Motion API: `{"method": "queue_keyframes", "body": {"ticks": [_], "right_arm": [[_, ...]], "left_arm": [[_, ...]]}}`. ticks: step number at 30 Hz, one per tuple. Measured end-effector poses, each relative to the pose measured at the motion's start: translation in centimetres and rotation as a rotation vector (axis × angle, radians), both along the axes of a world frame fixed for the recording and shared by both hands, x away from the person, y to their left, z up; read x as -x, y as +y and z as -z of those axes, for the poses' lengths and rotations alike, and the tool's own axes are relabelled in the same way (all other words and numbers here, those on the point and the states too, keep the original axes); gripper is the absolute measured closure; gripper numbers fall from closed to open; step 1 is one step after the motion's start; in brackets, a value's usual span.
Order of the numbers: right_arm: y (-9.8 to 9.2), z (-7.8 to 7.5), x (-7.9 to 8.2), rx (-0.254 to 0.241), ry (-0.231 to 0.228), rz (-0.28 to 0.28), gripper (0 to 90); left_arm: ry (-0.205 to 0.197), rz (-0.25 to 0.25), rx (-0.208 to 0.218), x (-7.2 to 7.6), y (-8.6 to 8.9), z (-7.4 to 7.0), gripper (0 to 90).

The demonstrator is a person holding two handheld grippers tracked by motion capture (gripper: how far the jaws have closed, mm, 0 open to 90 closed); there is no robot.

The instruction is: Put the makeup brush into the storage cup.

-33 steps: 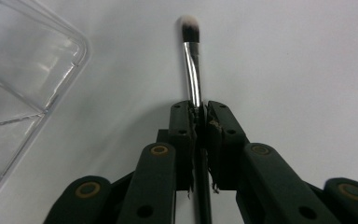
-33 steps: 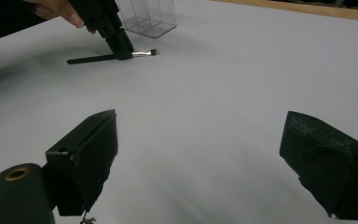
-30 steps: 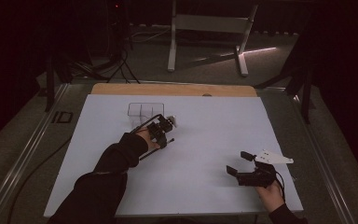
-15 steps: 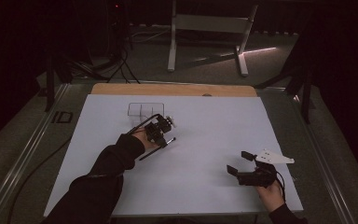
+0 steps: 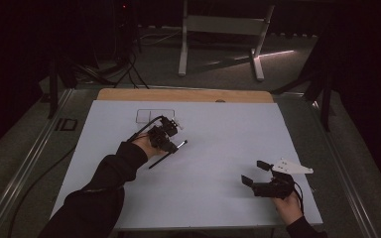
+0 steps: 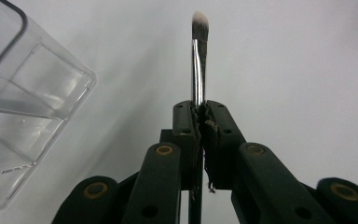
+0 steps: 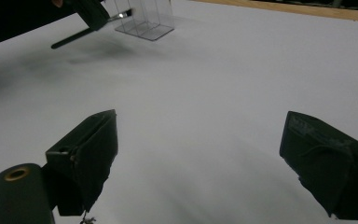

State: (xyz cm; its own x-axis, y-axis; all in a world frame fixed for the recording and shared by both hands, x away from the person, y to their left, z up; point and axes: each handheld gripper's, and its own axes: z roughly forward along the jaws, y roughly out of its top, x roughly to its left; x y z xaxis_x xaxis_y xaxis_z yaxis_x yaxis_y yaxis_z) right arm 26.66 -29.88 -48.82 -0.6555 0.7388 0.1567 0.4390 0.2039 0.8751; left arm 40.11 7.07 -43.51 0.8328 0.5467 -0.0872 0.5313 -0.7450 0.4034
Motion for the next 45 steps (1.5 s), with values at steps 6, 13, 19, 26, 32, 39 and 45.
{"method": "queue_keyframes", "body": {"ticks": [6,13,19,26,32,39,45], "right_arm": [[0.0,0.0,0.0,0.0,0.0,0.002,11.4],[0.0,0.0,0.0,-0.002,0.001,0.005,11.4],[0.0,0.0,0.0,-0.004,0.0,0.006,11.4],[0.0,0.0,0.0,-0.003,-0.001,0.005,11.4],[0.0,0.0,0.0,-0.002,-0.001,0.005,11.4],[0.0,0.0,0.0,-0.003,-0.002,0.005,11.4],[0.0,0.0,0.0,-0.001,-0.002,0.006,11.4]], "left_arm": [[-0.02,-0.006,0.053,0.4,0.7,-1.7,85.3],[-0.046,-0.007,0.122,0.8,1.3,-3.5,85.4],[-0.113,-0.014,0.2,1.2,2.0,-5.9,85.4],[-0.172,-0.02,0.278,1.4,2.6,-7.3,85.3],[-0.261,-0.032,0.346,1.8,3.2,-8.4,85.3],[-0.332,-0.047,0.392,1.9,3.8,-9.0,85.4],[-0.4,-0.095,0.447,1.7,4.6,-9.0,85.3]]}}
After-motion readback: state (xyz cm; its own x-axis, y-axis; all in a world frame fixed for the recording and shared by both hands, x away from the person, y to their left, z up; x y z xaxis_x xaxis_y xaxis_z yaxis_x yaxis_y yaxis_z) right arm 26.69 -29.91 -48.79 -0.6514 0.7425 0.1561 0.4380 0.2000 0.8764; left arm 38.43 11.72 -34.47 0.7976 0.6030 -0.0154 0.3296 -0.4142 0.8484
